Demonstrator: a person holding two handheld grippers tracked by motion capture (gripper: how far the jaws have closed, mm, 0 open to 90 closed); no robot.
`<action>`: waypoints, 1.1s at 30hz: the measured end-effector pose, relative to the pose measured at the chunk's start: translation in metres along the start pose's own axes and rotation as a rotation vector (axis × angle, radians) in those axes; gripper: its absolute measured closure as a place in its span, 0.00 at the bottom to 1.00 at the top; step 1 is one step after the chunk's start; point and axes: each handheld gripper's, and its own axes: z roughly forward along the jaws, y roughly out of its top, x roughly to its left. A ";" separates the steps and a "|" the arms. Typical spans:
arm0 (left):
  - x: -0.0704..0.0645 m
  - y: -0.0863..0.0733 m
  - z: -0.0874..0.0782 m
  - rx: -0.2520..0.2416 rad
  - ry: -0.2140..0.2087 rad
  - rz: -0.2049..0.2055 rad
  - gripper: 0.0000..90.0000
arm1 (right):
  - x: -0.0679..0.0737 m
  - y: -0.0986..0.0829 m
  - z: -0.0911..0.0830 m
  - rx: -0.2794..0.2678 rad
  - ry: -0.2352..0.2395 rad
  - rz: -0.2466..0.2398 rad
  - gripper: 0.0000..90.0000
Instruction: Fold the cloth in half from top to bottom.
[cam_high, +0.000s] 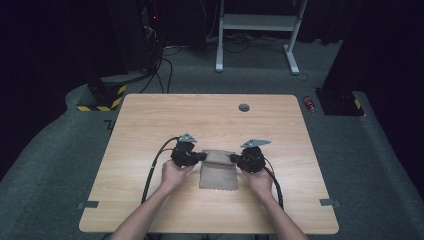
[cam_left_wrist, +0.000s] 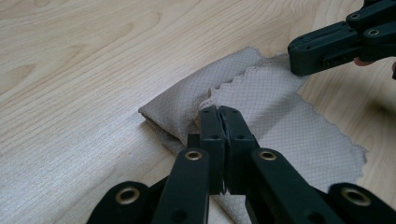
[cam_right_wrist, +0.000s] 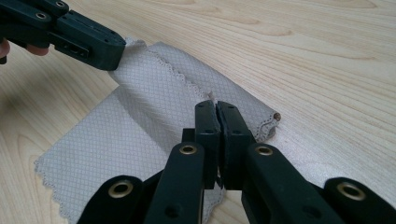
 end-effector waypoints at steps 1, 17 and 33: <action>0.000 0.000 0.000 0.002 -0.001 0.003 0.98 | 0.000 -0.001 -0.001 -0.001 0.002 0.002 0.97; -0.009 -0.007 -0.008 -0.021 -0.006 0.010 0.98 | 0.004 -0.005 -0.009 -0.020 0.018 -0.005 0.97; -0.014 -0.013 -0.012 -0.035 -0.020 0.000 0.98 | 0.008 -0.011 -0.014 -0.037 0.032 -0.007 0.97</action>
